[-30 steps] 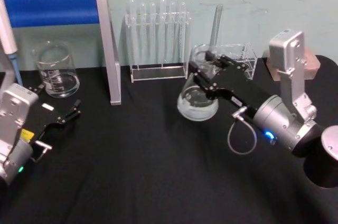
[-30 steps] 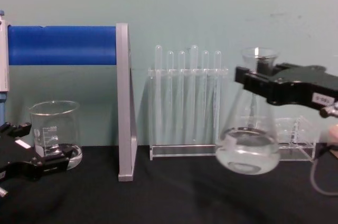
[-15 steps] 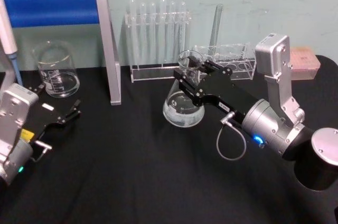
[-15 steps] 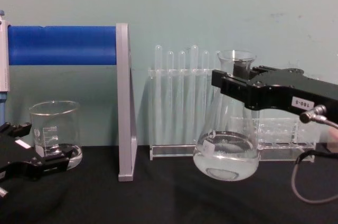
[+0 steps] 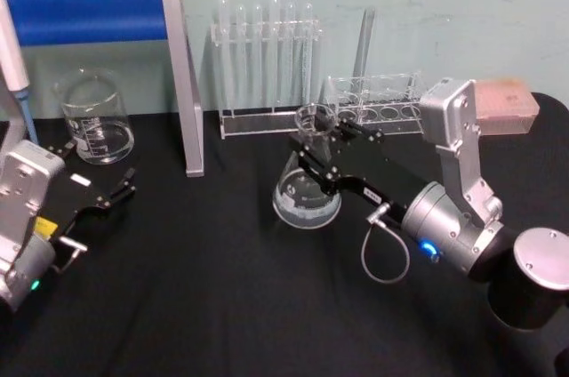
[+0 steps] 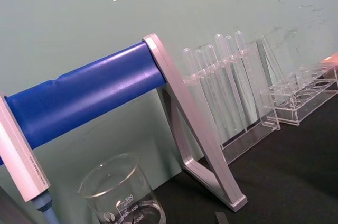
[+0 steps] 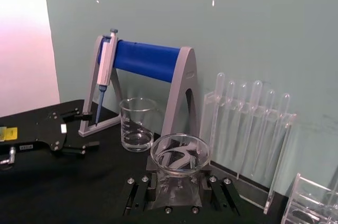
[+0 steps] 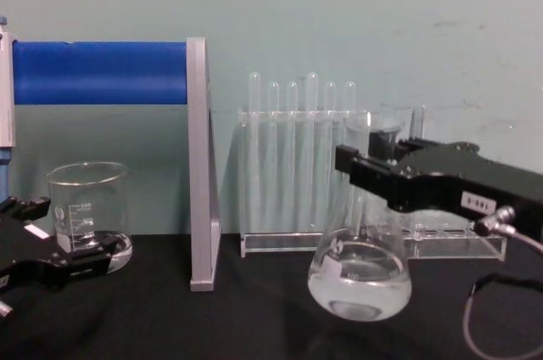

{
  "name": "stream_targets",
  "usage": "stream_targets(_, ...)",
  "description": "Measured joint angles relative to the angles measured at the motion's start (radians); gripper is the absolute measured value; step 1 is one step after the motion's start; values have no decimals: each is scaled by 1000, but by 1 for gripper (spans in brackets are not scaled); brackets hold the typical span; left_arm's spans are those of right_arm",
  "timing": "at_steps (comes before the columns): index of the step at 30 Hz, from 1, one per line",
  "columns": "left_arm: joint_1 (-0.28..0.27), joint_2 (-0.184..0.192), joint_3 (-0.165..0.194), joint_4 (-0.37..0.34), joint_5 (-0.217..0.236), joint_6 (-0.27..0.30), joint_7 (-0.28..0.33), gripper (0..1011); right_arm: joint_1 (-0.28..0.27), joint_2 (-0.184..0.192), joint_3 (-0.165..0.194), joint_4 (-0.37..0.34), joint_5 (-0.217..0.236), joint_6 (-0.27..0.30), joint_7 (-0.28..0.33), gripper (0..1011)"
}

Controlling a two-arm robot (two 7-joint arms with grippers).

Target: Grasp the erlenmeyer flask with one hand, shake it three times, then place it back.

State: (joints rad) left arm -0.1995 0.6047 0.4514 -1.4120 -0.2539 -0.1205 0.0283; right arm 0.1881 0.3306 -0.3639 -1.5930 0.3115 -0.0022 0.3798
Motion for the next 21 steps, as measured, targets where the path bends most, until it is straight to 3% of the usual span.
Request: stream_targets(21, 0, 0, 0, 0, 0, 0, 0, 1001, -4, -17, -21, 84, 27, -26, 22, 449)
